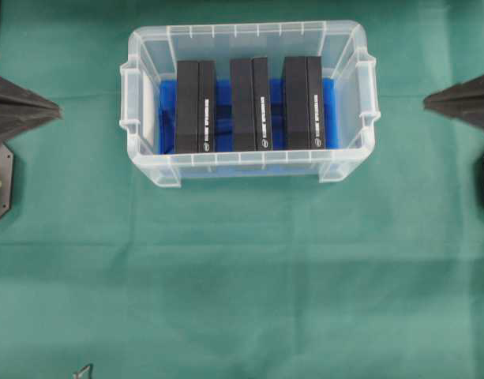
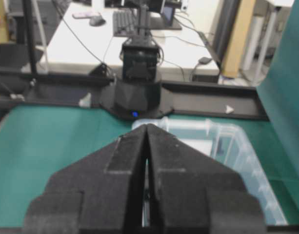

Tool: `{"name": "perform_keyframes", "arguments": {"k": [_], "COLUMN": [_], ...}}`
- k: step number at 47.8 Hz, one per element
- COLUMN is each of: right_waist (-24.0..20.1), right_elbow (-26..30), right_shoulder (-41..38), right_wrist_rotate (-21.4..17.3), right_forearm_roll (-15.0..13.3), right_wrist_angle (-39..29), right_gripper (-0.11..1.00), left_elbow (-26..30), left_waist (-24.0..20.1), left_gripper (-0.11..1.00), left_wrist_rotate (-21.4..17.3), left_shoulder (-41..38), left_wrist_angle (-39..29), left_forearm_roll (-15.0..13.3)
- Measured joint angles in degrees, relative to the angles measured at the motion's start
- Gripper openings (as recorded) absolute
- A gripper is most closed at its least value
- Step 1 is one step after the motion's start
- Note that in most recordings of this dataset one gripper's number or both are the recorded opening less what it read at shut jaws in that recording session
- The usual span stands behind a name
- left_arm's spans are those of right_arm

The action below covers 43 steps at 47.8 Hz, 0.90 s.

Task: Take the box out of the case with the right arm.

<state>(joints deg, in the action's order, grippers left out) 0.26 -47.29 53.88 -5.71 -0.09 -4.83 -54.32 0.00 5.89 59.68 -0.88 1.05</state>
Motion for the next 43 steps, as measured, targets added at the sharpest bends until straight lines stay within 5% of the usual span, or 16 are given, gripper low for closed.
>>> {"name": "perform_keyframes", "arguments": {"k": [9,23,31,43], "right_waist": [0.0,0.0,0.0,0.0], "right_elbow": [7.7,10.1,13.2,19.2], "right_shoulder": [-2.5,-4.1,-5.8,-11.1], "right_wrist_rotate": [-2.1,-5.1,-9.2,-16.0], "right_forearm_roll": [0.0,0.0,-0.1,-0.9], "right_wrist_angle": [-10.0,-21.6,-38.6,-68.4], "right_gripper": [0.01,0.01,0.01,0.01], "left_elbow": [8.4,14.0,18.5,23.1], "left_waist": [0.1,0.3,1.2,2.3], "left_gripper": [0.03,0.03,0.03,0.03], "left_wrist_rotate": [0.1,0.9,2.9,11.1], "left_shoulder": [-0.3,-1.7,-4.0,-8.9], "left_wrist_angle": [-11.9,-26.6,-42.9,-67.9], "left_forearm_roll": [0.0,0.0,0.0,0.0]}}
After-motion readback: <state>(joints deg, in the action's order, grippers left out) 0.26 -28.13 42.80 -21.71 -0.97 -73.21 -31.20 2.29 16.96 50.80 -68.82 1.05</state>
